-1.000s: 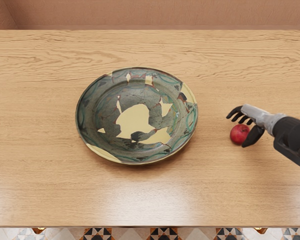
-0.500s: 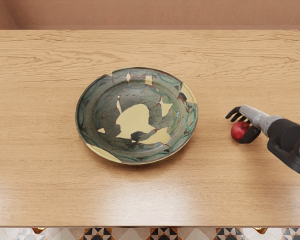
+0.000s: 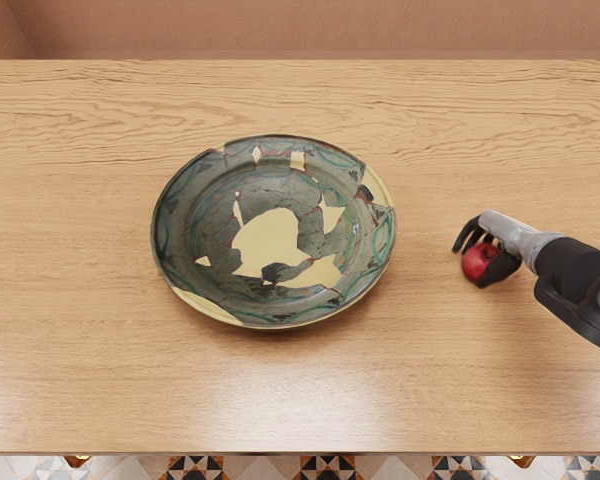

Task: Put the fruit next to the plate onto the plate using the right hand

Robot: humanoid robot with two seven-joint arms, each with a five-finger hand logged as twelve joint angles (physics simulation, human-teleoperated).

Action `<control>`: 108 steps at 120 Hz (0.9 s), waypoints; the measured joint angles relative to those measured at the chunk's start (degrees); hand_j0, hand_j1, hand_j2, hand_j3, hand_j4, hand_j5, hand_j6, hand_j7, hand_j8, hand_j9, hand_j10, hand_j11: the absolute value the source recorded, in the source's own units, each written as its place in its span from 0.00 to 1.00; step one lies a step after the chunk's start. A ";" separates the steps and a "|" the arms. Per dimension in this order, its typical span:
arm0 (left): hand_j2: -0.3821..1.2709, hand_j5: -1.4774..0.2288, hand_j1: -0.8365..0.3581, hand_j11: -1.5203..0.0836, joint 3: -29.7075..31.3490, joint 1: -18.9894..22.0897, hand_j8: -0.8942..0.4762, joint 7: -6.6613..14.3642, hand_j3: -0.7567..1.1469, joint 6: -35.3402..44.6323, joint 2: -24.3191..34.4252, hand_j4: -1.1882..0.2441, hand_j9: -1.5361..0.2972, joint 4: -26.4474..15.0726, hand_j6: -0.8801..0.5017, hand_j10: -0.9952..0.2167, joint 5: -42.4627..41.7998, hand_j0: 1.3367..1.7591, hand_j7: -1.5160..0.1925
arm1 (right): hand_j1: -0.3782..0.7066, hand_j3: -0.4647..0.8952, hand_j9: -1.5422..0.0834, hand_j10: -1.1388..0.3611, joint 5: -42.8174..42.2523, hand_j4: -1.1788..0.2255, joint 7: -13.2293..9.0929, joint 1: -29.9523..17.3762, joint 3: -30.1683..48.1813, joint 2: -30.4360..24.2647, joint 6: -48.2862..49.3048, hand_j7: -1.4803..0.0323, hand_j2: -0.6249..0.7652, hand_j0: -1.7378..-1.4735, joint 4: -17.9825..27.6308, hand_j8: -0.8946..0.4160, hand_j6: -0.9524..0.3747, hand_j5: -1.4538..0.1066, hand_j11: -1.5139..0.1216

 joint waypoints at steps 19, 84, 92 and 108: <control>0.23 0.86 0.98 0.94 0.01 0.00 0.64 0.00 0.40 0.00 0.00 0.82 0.83 0.00 0.63 0.81 0.00 0.76 0.88 | 0.57 0.34 0.36 0.44 1.10 0.34 -0.04 0.66 -0.04 -0.01 0.17 0.36 0.57 0.33 0.06 0.43 0.36 0.32 0.33; 0.23 0.86 0.98 0.94 0.02 0.00 0.64 0.00 0.40 0.00 0.00 0.82 0.83 0.00 0.63 0.81 0.00 0.76 0.88 | 0.56 0.34 0.20 0.50 7.47 0.28 -0.04 10.18 0.06 0.03 3.10 0.24 0.58 0.34 1.39 0.53 0.41 0.12 0.18; 0.23 0.86 0.98 0.94 0.03 0.00 0.64 0.00 0.40 0.00 0.00 0.82 0.83 0.00 0.63 0.81 0.00 0.76 0.88 | 0.56 0.34 0.20 0.51 8.94 0.28 -0.04 13.05 0.07 0.73 3.84 0.24 0.58 0.34 1.73 0.54 0.42 0.11 0.17; 0.23 0.86 0.98 0.94 0.03 0.00 0.64 0.00 0.40 0.00 0.00 0.82 0.83 0.00 0.63 0.81 -0.01 0.76 0.88 | 0.57 0.34 0.20 0.51 11.28 0.28 -0.02 18.35 0.00 3.48 4.89 0.23 0.59 0.34 2.01 0.55 0.43 0.10 0.17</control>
